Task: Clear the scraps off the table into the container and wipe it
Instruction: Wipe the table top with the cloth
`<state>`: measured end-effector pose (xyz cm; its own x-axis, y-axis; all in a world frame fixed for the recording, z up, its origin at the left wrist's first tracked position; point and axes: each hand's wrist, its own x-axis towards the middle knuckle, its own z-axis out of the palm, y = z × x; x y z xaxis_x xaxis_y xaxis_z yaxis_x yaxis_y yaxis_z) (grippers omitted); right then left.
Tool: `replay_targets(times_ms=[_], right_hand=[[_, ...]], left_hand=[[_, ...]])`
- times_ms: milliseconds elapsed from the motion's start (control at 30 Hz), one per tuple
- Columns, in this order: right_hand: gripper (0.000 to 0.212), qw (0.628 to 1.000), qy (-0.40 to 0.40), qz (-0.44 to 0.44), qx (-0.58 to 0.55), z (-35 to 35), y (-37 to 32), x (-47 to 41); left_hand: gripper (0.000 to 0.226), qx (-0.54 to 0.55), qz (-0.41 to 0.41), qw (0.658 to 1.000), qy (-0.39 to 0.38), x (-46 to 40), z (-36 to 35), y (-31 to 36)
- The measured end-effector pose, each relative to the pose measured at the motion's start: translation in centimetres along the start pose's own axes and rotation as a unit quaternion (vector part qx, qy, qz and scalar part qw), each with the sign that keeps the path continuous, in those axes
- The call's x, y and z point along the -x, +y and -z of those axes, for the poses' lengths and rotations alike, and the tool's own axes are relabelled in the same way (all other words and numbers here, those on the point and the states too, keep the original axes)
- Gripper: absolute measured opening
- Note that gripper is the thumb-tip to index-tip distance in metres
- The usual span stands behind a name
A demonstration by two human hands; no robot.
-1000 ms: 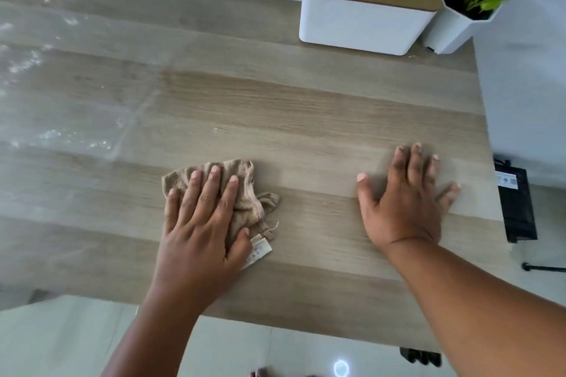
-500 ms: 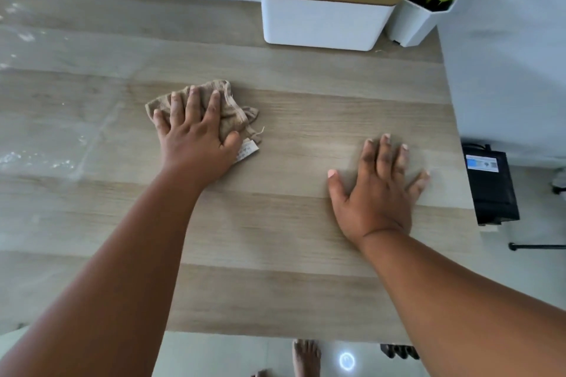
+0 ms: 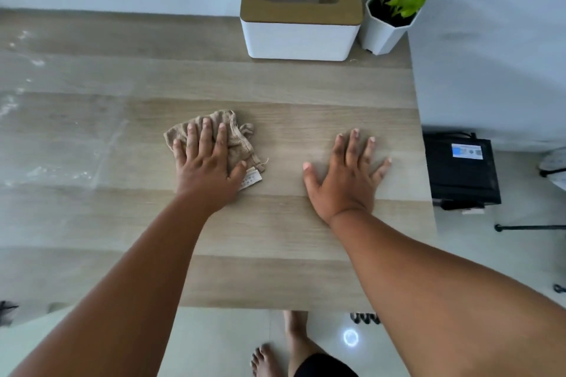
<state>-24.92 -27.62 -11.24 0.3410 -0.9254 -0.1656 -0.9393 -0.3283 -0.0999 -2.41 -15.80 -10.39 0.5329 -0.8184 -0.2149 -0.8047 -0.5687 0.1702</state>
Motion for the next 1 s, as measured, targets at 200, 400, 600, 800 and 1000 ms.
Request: replay_targets(times_ms=[200,400,600,800,1000], right_hand=[[0.076,0.977,-0.011,0.214,0.011,0.9,-0.1,0.0],[0.067,0.927,0.007,0.376,-0.001,1.2,-0.1,-0.1],[0.062,0.93,0.064,0.362,0.0,0.7,-1.1,0.3],[0.053,0.948,0.099,0.294,-0.066,-0.5,-7.1,3.3],[0.059,0.984,0.054,0.119,-0.119,-1.5,-15.4,6.1]], left_hand=[[0.092,0.005,0.004,1.0,-0.013,5.0,-1.2,1.2],[0.084,0.03,-0.014,0.999,0.014,9.1,-1.4,1.1],[0.074,0.042,-0.026,0.998,0.044,12.8,-2.2,-1.1],[0.071,0.054,0.009,0.995,0.088,17.4,-3.0,-5.8],[0.071,0.053,0.067,0.992,0.094,20.3,-1.8,-13.1]])
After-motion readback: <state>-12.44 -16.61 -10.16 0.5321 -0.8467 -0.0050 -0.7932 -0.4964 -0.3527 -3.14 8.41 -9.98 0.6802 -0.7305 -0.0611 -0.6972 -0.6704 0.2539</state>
